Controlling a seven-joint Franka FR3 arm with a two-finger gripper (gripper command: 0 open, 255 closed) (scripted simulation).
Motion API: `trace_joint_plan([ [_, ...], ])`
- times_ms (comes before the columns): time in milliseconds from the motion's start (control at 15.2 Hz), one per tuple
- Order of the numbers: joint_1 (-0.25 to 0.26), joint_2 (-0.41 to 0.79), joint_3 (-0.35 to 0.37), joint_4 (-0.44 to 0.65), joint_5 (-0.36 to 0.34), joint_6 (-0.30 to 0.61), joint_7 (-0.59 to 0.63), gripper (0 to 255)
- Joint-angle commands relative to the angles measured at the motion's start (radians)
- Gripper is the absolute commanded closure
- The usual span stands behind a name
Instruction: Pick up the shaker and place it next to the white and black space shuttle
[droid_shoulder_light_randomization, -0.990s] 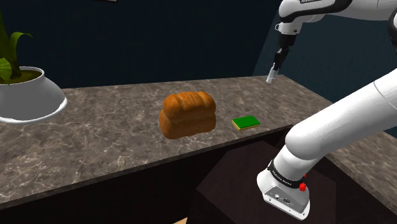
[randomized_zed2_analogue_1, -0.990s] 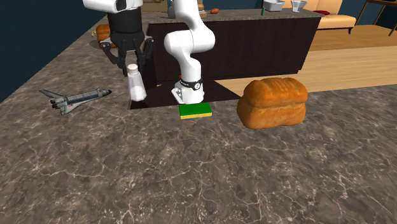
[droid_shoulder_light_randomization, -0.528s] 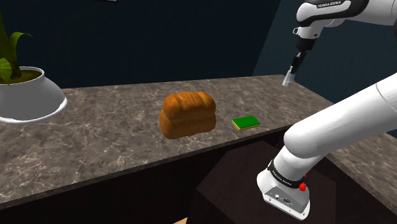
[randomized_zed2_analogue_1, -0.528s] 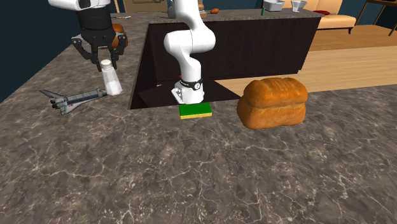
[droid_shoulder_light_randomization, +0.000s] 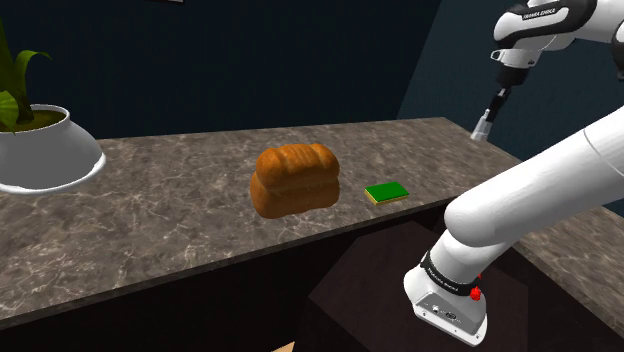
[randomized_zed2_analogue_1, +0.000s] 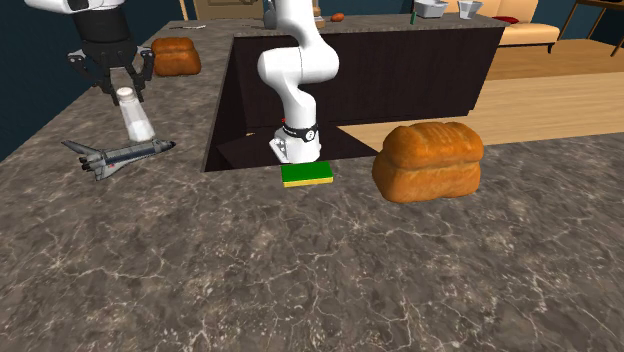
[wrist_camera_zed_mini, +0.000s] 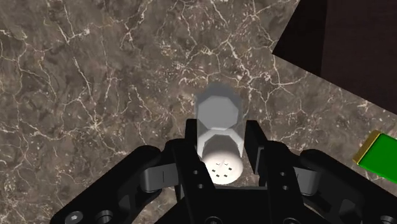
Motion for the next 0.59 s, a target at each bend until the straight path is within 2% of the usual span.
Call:
trace_joint_plan([
  [0,-0.007,0.020,-0.045,0.031,0.003,0.004,-0.059,255],
  [264,-0.008,0.089,-0.155,0.097,0.034,0.027,-0.185,255],
  [528,-0.009,0.093,-0.166,0.047,0.031,0.080,-0.179,255],
])
